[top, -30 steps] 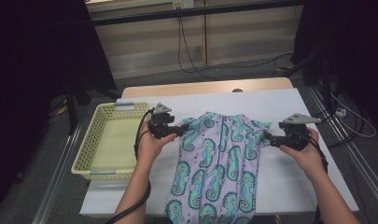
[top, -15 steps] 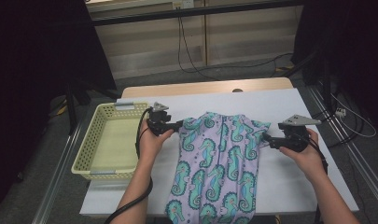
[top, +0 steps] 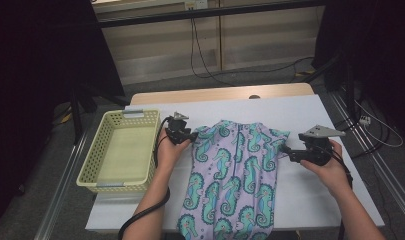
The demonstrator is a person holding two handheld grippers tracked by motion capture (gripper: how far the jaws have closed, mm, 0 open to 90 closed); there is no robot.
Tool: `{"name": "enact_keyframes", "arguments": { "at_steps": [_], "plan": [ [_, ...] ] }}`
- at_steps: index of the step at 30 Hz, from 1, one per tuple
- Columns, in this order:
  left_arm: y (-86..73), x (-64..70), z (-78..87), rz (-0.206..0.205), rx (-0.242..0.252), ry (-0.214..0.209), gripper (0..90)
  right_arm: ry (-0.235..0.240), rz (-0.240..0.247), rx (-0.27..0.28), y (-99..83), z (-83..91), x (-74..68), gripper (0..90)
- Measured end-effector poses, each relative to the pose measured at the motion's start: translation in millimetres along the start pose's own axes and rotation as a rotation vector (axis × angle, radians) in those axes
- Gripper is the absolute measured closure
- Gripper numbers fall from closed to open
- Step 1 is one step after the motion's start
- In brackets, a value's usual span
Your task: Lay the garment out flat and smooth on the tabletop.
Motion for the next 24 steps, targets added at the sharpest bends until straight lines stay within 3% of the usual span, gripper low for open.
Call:
{"name": "enact_keyframes", "arguments": {
  "at_steps": [3, 6, 12, 16, 18, 19, 22, 24],
  "plan": [
    [-2.5, 1.0, -0.8, -0.001, -0.023, -0.005, 83.0, -0.001, 0.001, 0.001, 0.1, 1.4, -0.2, 24.0],
    [0.9, 1.4, 4.1, 0.008, -0.017, -0.006, 86.2, -0.003, 0.002, 0.005, 0.7, 3.5, -0.1, 23.9],
    [26.8, 0.9, 43.4, -0.013, 0.05, 0.033, 86.2, -0.001, 0.001, 0.017, 2.9, 5.1, -0.1, 23.4],
    [35.5, -1.5, 62.2, -0.036, 0.091, 0.067, 86.1, -0.001, 0.006, 0.019, 3.2, 3.8, 0.1, 23.4],
    [33.9, -3.6, 67.0, -0.043, 0.085, 0.082, 85.2, -0.004, 0.007, 0.02, 4.1, 3.9, 0.0, 23.4],
    [32.8, -3.6, 67.7, -0.027, 0.086, 0.079, 84.0, -0.004, 0.008, 0.023, 4.7, 3.7, -0.2, 23.3],
    [31.7, -3.5, 68.8, -0.036, 0.104, 0.093, 76.0, -0.005, 0.013, 0.027, 6.1, 3.3, -0.5, 23.2],
    [31.5, -2.1, 68.1, -0.033, 0.096, 0.079, 73.2, -0.004, 0.014, 0.026, 6.2, 2.9, -1.2, 23.0]
  ]
}}
Point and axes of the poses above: each handheld gripper's, and its own axes: z roughly backward along the jaws, y roughly out of its top, x roughly to its right, the point moved 4 cm from there along -z, roughly forward along the jaws, and after that the axes turned 12 degrees about x, right-handed, at the moved point
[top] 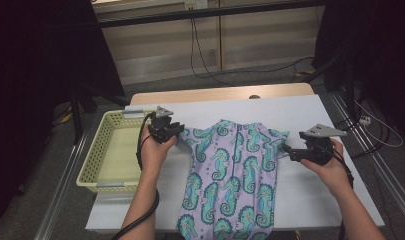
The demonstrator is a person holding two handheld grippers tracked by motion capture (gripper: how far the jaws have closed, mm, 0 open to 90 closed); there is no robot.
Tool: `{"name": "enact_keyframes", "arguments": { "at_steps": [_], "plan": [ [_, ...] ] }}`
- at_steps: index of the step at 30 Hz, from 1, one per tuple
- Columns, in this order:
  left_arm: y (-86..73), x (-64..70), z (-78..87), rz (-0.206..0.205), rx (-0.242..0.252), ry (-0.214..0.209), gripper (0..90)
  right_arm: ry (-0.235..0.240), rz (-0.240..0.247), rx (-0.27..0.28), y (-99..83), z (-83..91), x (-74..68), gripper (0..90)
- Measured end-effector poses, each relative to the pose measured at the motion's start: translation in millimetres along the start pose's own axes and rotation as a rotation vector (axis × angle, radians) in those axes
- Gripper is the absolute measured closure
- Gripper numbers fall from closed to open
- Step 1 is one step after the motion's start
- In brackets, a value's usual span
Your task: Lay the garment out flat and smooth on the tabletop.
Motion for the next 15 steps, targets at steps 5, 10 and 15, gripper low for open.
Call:
{"name": "enact_keyframes", "arguments": {
  "at_steps": [5, 10, 15],
  "plan": [
    [-1.2, 3.2, -5.5, 0.019, 0.014, -0.009, 56.6, -0.004, 0.007, -0.018, -2.5, -1.0, -0.3, 22.9],
    [-5.0, 6.8, -11.0, 0.032, 0.009, -0.03, 46.6, -0.022, -0.002, -0.055, -9.6, -1.8, 3.1, 28.6],
    [-4.2, 12.1, -11.9, 0.035, 0.017, -0.05, 40.4, -0.026, -0.028, -0.123, -22.2, -7.6, 5.6, 42.5]
  ]
}}
Point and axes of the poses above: each handheld gripper's, and its own axes: z roughly backward along the jaws, y roughly out of its top, x roughly to its right, the point moved 4 cm from there along -z, roughly forward along the jaws, and after that the axes turned 12 degrees about x, right-handed, at the moved point
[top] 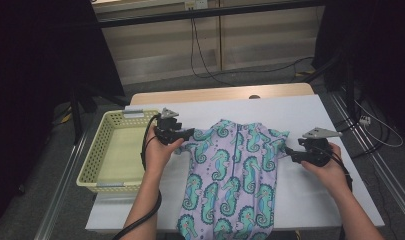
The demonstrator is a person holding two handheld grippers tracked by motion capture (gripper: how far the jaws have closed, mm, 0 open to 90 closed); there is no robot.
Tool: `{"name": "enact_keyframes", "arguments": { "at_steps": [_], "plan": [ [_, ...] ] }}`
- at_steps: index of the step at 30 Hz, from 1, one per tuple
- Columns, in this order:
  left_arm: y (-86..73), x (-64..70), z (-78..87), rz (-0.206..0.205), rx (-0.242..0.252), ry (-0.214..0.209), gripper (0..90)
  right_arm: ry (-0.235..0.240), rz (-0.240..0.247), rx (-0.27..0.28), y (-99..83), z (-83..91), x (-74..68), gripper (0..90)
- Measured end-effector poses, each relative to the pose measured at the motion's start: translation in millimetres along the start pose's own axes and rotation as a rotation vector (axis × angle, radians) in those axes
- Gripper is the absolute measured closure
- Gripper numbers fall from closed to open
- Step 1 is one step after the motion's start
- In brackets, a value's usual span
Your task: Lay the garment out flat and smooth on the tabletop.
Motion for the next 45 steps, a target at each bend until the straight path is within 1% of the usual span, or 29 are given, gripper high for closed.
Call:
{"name": "enact_keyframes", "arguments": {
  "at_steps": [1, 3, 4, 5, 6, 8, 9, 10, 11, 12, 13, 14, 16, 20, 24, 26, 29, 30, 31, 32, 34, 35, 37, 39, 40, 41, 42, 44, 45],
  "plan": [
    [0.2, 1.6, 0.1, 0.001, 0.001, -0.003, 39.4, 0.006, 0.0, -0.015, -2.2, -2.9, -1.4, 44.8],
    [-0.2, 3.9, 0.4, -0.012, -0.003, -0.015, 38.5, 0.013, 0.015, -0.051, -6.2, -8.9, -5.2, 48.9],
    [-0.9, 5.4, 0.2, -0.012, -0.003, -0.017, 37.5, 0.015, 0.032, -0.069, -8.2, -12.7, -7.0, 52.0],
    [-1.6, 6.4, -0.1, -0.024, -0.003, -0.02, 36.7, 0.017, 0.032, -0.08, -9.8, -15.4, -8.3, 56.2],
    [-2.2, 7.4, -0.2, -0.027, -0.008, -0.023, 36.2, 0.028, 0.013, -0.072, -9.5, -16.8, -9.3, 63.8],
    [-3.7, 9.6, -0.9, -0.025, -0.014, -0.028, 35.8, 0.065, 0.015, -0.068, -8.9, -17.6, -11.8, 79.8],
    [-4.6, 10.4, -1.7, -0.026, -0.014, -0.028, 35.8, 0.071, 0.013, -0.069, -9.0, -17.6, -12.4, 84.6],
    [-5.4, 11.1, -2.1, -0.031, -0.021, -0.033, 35.7, 0.084, 0.018, -0.071, -8.6, -17.1, -12.7, 86.7],
    [-6.5, 11.9, -2.7, -0.038, -0.025, -0.035, 35.7, 0.083, 0.025, -0.072, -8.2, -16.4, -12.6, 87.1],
    [-7.1, 12.2, -2.8, -0.042, -0.029, -0.035, 35.7, 0.071, 0.043, -0.071, -7.1, -13.9, -10.3, 87.3],
    [-7.6, 13.0, -2.9, -0.04, -0.031, -0.04, 35.7, 0.064, 0.044, -0.067, -5.9, -11.5, -8.1, 87.4],
    [-7.5, 13.1, -2.6, -0.042, -0.031, -0.043, 35.7, 0.063, 0.031, -0.054, -3.5, -7.2, -5.1, 87.5],
    [-6.4, 14.4, -2.0, -0.031, -0.019, -0.048, 35.2, 0.052, 0.006, -0.023, 2.0, 3.9, 3.9, 87.6],
    [-4.7, 17.2, -1.3, -0.035, -0.014, -0.067, 34.1, 0.027, -0.002, 0.013, 7.2, 16.9, 20.8, 87.6],
    [-4.9, 19.3, -2.0, -0.04, -0.017, -0.078, 33.6, -0.004, 0.002, 0.007, 9.1, 20.6, 34.7, 87.6],
    [-5.0, 19.9, -2.0, -0.037, -0.018, -0.081, 32.9, -0.005, 0.003, 0.002, 9.3, 22.4, 38.6, 87.6],
    [-5.0, 19.9, -1.3, -0.044, -0.021, -0.086, 32.3, -0.021, -0.006, 0.002, 9.2, 27.6, 46.7, 87.5],
    [-5.4, 20.1, -1.1, -0.041, -0.024, -0.088, 32.2, -0.03, -0.008, 0.001, 8.6, 28.6, 48.7, 86.9],
    [-5.5, 19.9, -1.1, -0.043, -0.024, -0.086, 32.0, -0.054, -0.012, -0.003, 6.9, 30.0, 52.1, 83.4],
    [-5.6, 20.0, -1.1, -0.043, -0.026, -0.086, 31.9, -0.063, -0.015, -0.003, 5.0, 30.6, 53.0, 81.4],
    [-5.6, 20.3, -1.0, -0.044, -0.026, -0.086, 31.8, -0.042, -0.016, -0.014, 1.6, 30.8, 50.0, 78.0],
    [-5.4, 20.0, -0.8, -0.051, -0.027, -0.086, 31.7, -0.032, -0.003, -0.019, 0.8, 31.0, 46.4, 77.4],
    [-5.1, 20.2, -0.3, -0.046, -0.027, -0.089, 31.4, -0.018, 0.03, -0.023, 1.8, 31.8, 34.9, 70.2],
    [-4.9, 20.2, 0.5, -0.043, -0.024, -0.086, 31.1, -0.01, 0.061, -0.016, 3.9, 31.6, 25.6, 67.4],
    [-4.8, 19.7, 1.0, -0.05, -0.024, -0.086, 30.8, 0.003, 0.065, -0.015, 4.4, 31.3, 20.6, 67.5],
    [-5.0, 20.4, 1.2, -0.038, -0.019, -0.088, 30.6, 0.034, 0.07, -0.018, 3.6, 30.5, 14.3, 68.8],
    [-5.1, 20.2, 1.6, -0.042, -0.022, -0.085, 30.2, 0.065, 0.077, -0.025, 2.0, 29.3, 7.1, 68.6],
    [-5.6, 20.0, 2.3, -0.04, -0.024, -0.088, 29.3, 0.089, 0.096, -0.042, -1.2, 27.1, -4.5, 65.5],
    [-6.0, 19.9, 2.9, -0.04, -0.027, -0.091, 28.5, 0.086, 0.11, -0.049, -2.5, 25.8, -10.0, 63.4]
  ]
}}
Point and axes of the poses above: each handheld gripper's, and its own axes: z roughly backward along the jaws, y roughly out of its top, x roughly to its right, the point moved 4 cm from there along -z, roughly forward along the jaws, and after that the axes turned 12 degrees about x, right-handed, at the moved point
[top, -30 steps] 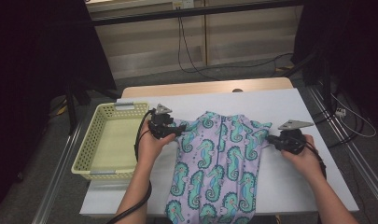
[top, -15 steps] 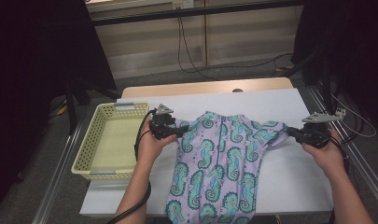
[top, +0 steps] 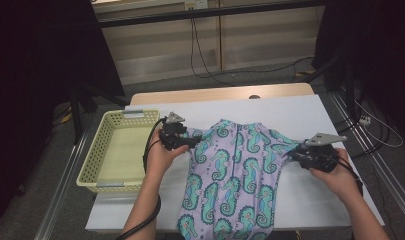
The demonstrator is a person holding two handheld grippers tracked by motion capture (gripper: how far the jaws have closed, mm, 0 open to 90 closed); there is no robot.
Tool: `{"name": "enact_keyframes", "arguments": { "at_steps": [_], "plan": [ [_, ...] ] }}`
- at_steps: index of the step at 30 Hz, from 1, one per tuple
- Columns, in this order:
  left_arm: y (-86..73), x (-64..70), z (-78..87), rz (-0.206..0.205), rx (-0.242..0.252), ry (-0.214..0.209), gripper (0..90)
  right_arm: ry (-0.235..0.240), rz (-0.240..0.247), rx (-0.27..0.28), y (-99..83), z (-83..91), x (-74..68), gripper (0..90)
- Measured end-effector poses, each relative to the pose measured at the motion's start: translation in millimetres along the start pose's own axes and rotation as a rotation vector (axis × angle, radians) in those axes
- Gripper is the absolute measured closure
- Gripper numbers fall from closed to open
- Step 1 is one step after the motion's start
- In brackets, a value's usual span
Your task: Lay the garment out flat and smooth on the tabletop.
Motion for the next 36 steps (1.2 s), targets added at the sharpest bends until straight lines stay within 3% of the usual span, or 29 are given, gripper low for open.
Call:
{"name": "enact_keyframes", "arguments": {
  "at_steps": [3, 6, 8, 10, 13, 16, 23, 27, 29, 32, 36],
  "plan": [
    [-0.4, 0.0, 0.9, 0.004, 0.002, -0.001, 27.4, 0.017, 0.033, -0.012, -0.6, -7.0, -10.5, 63.7],
    [-0.7, 0.3, 1.8, 0.006, -0.002, -0.005, 26.8, 0.033, 0.01, -0.055, -9.1, -16.3, -8.9, 68.3],
    [-0.3, 0.3, 2.2, 0.009, 0.001, -0.006, 26.8, 0.047, -0.014, -0.063, -14.4, -18.2, -5.5, 74.0],
    [-0.3, 0.2, 2.3, 0.006, 0.001, -0.004, 26.9, 0.054, -0.019, -0.063, -15.3, -15.1, -1.9, 88.0],
    [-0.2, 0.5, 2.5, 0.012, 0.001, -0.006, 27.0, 0.052, -0.017, -0.074, -16.0, -8.9, -0.2, 90.0],
    [-0.1, 1.3, 3.2, 0.018, 0.006, -0.007, 27.2, 0.028, 0.019, -0.079, -15.4, 0.9, 6.2, 90.0],
    [0.9, 0.4, 8.4, 0.02, 0.007, -0.005, 27.2, -0.035, -0.012, -0.038, -19.3, 32.5, 29.1, 90.0],
    [-0.1, 0.9, 9.7, 0.02, 0.007, -0.003, 27.2, -0.05, -0.03, -0.031, -25.8, 46.6, 34.0, 90.0],
    [-0.5, 1.8, 9.5, 0.023, 0.005, -0.006, 27.0, -0.032, -0.031, -0.024, -27.2, 48.9, 29.3, 88.2],
    [0.0, 4.3, 9.4, 0.019, 0.004, -0.009, 26.7, -0.019, -0.037, -0.002, -21.7, 48.1, 19.3, 76.2],
    [0.3, 8.0, 9.1, 0.027, 0.006, -0.018, 26.5, 0.034, -0.025, 0.036, -11.9, 34.7, -3.1, 64.3]
  ]
}}
Point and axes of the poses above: each handheld gripper's, and its own axes: z roughly backward along the jaws, y roughly out of its top, x roughly to its right, the point moved 4 cm from there along -z, roughly forward along the jaws, and after that the axes turned 12 degrees about x, right-handed, at the moved point
